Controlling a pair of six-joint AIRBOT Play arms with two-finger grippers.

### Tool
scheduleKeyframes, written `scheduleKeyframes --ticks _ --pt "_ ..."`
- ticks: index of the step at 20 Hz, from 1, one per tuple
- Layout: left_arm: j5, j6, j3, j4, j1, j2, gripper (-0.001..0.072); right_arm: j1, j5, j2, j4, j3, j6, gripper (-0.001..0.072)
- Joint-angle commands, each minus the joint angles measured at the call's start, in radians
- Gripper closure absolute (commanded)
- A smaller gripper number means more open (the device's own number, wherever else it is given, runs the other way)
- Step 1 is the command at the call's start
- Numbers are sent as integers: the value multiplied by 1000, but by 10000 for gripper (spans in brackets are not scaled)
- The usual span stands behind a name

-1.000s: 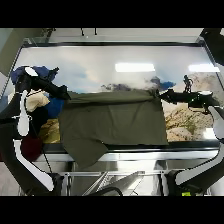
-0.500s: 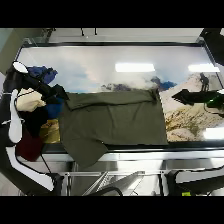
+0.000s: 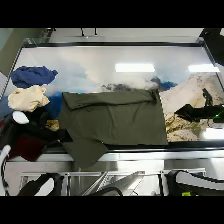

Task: Fold the shirts.

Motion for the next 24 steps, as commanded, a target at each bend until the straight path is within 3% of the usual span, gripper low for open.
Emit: scheduleKeyframes --ticks 1,5,11,13,15,17,18,20,24 --pt "160 -20 -250 -49 1 154 7 -2 3 13 -5 -53 7 285" --pt "240 -18 -274 -55 1 80 7 -2 6 13 33 -53 -3 285" --pt "246 34 -194 -76 0 -194 24 -2 6 13 36 -53 -3 281" --pt "245 103 -117 -145 -2 -262 388 -2 15 13 36 -53 -2 281" --pt "238 145 -34 -187 -2 -306 593 -4 42 13 34 -53 2 281" --pt "200 158 39 -186 -2 -333 607 -5 56 13 -10 -53 44 281" --pt "175 165 68 -185 -2 -340 694 -5 60 13 -58 -53 79 281" --pt "142 170 111 -187 -2 -339 694 -4 85 11 -134 -61 110 281" --pt "113 176 163 -187 -2 -340 694 -2 84 11 -145 -179 113 281"
